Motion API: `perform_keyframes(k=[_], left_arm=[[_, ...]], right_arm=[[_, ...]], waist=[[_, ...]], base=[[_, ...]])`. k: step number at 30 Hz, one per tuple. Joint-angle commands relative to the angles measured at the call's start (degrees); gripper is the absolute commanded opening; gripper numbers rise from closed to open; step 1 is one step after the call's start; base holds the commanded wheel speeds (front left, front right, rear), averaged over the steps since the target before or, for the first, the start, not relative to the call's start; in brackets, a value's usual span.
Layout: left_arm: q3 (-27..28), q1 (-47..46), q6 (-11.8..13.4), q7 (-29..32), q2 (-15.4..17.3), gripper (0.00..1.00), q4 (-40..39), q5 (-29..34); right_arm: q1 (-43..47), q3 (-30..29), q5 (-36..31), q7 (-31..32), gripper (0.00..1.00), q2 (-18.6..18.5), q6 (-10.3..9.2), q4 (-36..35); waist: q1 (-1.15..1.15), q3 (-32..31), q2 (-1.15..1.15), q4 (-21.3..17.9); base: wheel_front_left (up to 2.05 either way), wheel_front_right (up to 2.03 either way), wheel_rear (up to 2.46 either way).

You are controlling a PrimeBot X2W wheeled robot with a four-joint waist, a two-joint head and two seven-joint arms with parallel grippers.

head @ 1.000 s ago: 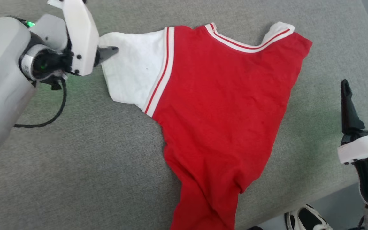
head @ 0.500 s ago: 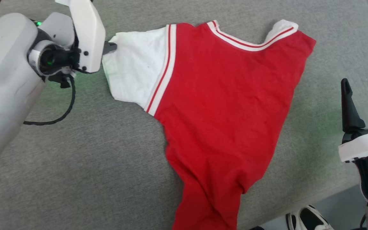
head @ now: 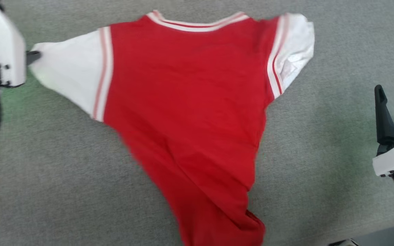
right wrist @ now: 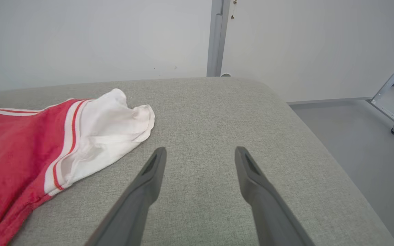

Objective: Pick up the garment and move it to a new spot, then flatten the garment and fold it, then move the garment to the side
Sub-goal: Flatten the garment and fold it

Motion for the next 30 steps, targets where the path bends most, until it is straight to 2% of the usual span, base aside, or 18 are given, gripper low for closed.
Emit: perform_keyframes(k=[1,4,9,15,16,17,18,19,20,26,30], left_arm=[[-0.63,0.70,0.07,-1.15,1.23,0.00,0.77,1.56],[-1.05,0.93,0.07,-3.24,2.54,0.00,1.97,2.91],[-1.07,0.74,0.08,-8.41,2.38,0.00,4.22,4.81],[-0.78,1.59,0.11,-12.23,-0.14,0.00,5.37,4.23],[-0.70,1.89,0.11,-12.75,-0.52,0.06,5.35,3.82],[-0.57,2.17,0.11,-13.57,-0.89,0.20,5.02,3.41],[-0.31,2.41,0.11,-14.51,-1.07,0.73,4.77,2.93],[-0.28,2.84,0.11,-15.66,-1.36,0.93,4.31,2.70],[-0.53,3.32,0.11,-16.91,-1.67,1.00,3.32,2.73],[-0.03,7.71,0.10,-26.80,-2.37,1.00,-1.19,2.00],[1.97,12.19,0.15,-37.97,-4.49,1.00,-2.92,1.36]], right_arm=[[0.27,-0.18,-0.44,0.75,1.00,-0.31,-0.01,-0.80],[0.62,-0.62,-0.55,1.69,1.00,-0.66,-0.01,-1.89],[1.00,-1.29,-0.69,2.98,1.00,-1.13,-0.01,-3.42],[1.23,-1.42,-0.81,4.43,1.00,-1.72,-0.01,-4.62],[1.24,-1.27,-0.80,4.58,1.00,-1.93,-0.01,-4.74],[1.25,-1.14,-0.84,4.93,1.00,-2.14,-0.01,-4.92],[1.15,-0.86,-0.83,5.13,1.00,-2.28,-0.01,-5.06],[1.01,-0.57,-0.88,5.53,1.00,-2.57,-0.01,-5.07],[0.87,-0.33,-0.92,5.72,1.00,-2.94,-0.01,-5.09],[-0.31,3.36,-1.31,8.39,1.00,-5.29,-0.01,-4.78],[-2.77,5.88,-1.09,10.45,1.00,-7.87,-0.01,-3.95]], waist=[[0.00,-0.12,0.00,0.79],[0.00,0.06,0.00,1.47],[0.00,0.18,0.00,2.40],[0.00,-0.23,0.00,3.65],[0.00,-0.43,0.00,3.96],[0.00,-0.67,0.00,4.36],[0.00,-0.88,0.00,4.69],[0.00,-1.21,0.00,5.05],[0.00,-1.51,0.00,5.51],[0.00,-3.39,0.00,9.05],[0.00,-4.09,0.00,11.87]], base=[[0.00,0.00,0.00],[0.00,0.00,0.00],[0.00,0.00,0.00],[0.00,0.00,0.00],[0.00,0.00,0.00],[0.00,0.00,0.00],[0.00,0.00,0.00],[0.00,0.00,0.00],[0.00,0.00,0.00],[0.00,0.00,0.00],[0.00,0.00,0.00]])
